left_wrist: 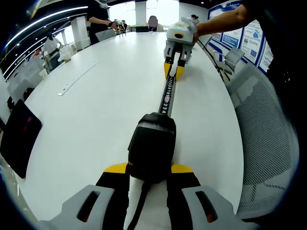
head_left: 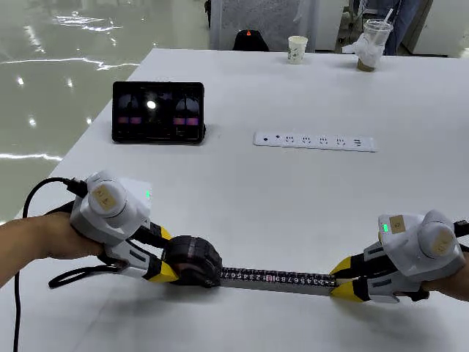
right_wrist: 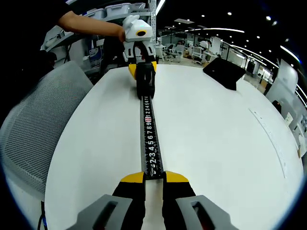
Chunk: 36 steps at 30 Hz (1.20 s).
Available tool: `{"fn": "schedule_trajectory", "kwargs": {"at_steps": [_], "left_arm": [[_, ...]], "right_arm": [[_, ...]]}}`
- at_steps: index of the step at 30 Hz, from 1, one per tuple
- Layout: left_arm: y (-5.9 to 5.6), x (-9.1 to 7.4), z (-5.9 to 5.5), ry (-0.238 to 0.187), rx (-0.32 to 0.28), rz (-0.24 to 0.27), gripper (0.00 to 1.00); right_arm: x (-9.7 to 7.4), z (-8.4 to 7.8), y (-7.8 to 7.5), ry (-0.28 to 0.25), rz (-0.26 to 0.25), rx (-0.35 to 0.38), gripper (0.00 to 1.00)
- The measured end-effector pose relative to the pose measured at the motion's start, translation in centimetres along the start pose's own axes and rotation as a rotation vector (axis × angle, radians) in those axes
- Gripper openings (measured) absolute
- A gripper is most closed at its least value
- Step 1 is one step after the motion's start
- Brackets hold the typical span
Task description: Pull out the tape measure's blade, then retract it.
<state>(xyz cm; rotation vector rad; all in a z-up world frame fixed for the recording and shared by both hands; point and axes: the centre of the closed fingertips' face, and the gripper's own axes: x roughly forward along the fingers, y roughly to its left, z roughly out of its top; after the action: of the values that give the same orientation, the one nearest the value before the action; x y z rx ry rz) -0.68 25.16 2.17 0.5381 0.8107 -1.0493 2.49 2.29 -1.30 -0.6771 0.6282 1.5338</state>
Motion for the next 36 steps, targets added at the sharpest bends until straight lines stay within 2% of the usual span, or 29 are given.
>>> {"fn": "schedule_trajectory", "kwargs": {"at_steps": [21,29,36], "left_arm": [[0.1,0.1,-0.1,0.007,-0.003,0.0,0.24],[0.6,0.3,-0.4,0.014,0.001,-0.006,0.24],[0.8,0.4,-0.5,0.015,0.0,-0.008,0.24]], "right_arm": [[-2.2,-2.3,-0.1,0.076,0.013,0.003,0.09],[-3.3,-3.2,0.1,0.091,0.018,0.016,0.09],[-3.5,-3.6,0.0,0.097,0.016,0.024,0.09]]}}
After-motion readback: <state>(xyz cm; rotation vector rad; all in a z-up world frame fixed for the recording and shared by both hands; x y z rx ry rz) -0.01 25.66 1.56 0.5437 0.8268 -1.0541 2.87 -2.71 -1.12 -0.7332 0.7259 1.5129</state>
